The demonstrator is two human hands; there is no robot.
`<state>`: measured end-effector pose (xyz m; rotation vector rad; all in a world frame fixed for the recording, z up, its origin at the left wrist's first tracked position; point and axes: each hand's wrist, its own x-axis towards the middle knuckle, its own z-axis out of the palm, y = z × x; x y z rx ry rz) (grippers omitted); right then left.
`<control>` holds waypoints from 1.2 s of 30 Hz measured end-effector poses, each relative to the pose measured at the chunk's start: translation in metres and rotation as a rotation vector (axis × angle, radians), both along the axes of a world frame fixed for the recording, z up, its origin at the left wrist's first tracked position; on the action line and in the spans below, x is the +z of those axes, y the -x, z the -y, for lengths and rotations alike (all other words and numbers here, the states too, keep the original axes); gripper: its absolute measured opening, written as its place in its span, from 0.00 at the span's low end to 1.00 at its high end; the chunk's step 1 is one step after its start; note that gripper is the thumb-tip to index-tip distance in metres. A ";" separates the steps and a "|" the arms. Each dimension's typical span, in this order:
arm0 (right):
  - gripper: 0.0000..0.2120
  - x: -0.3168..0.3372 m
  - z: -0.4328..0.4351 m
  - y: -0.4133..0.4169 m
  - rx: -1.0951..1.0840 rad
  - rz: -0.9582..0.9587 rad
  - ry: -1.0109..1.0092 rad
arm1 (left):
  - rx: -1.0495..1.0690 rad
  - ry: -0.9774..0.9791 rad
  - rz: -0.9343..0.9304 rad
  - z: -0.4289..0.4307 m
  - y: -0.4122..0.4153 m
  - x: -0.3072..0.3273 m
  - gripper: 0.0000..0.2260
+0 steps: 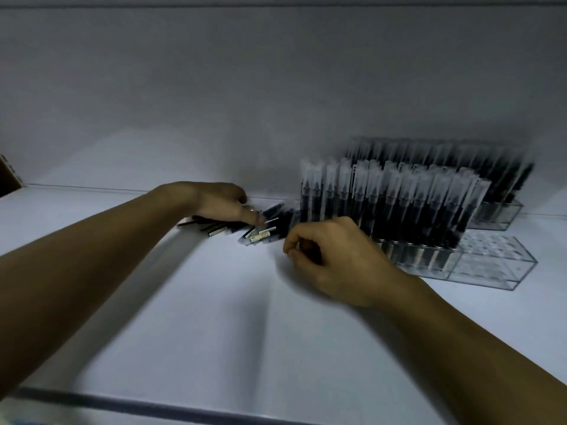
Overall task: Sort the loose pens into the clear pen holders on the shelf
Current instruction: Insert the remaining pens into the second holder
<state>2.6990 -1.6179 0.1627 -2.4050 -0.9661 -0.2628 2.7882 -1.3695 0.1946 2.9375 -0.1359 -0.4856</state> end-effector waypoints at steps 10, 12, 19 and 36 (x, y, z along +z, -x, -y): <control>0.06 -0.002 0.000 0.000 0.005 -0.044 0.012 | 0.099 0.065 -0.039 0.063 -0.008 0.011 0.17; 0.06 -0.002 0.000 0.001 0.005 -0.054 0.018 | 0.105 0.093 -0.060 0.068 -0.012 0.010 0.19; 0.07 0.000 0.002 0.002 0.022 -0.047 0.015 | 0.199 0.206 -0.158 0.068 -0.022 0.000 0.22; 0.04 -0.001 0.006 0.001 0.046 -0.046 -0.025 | 0.284 0.935 0.244 0.030 0.026 0.051 0.05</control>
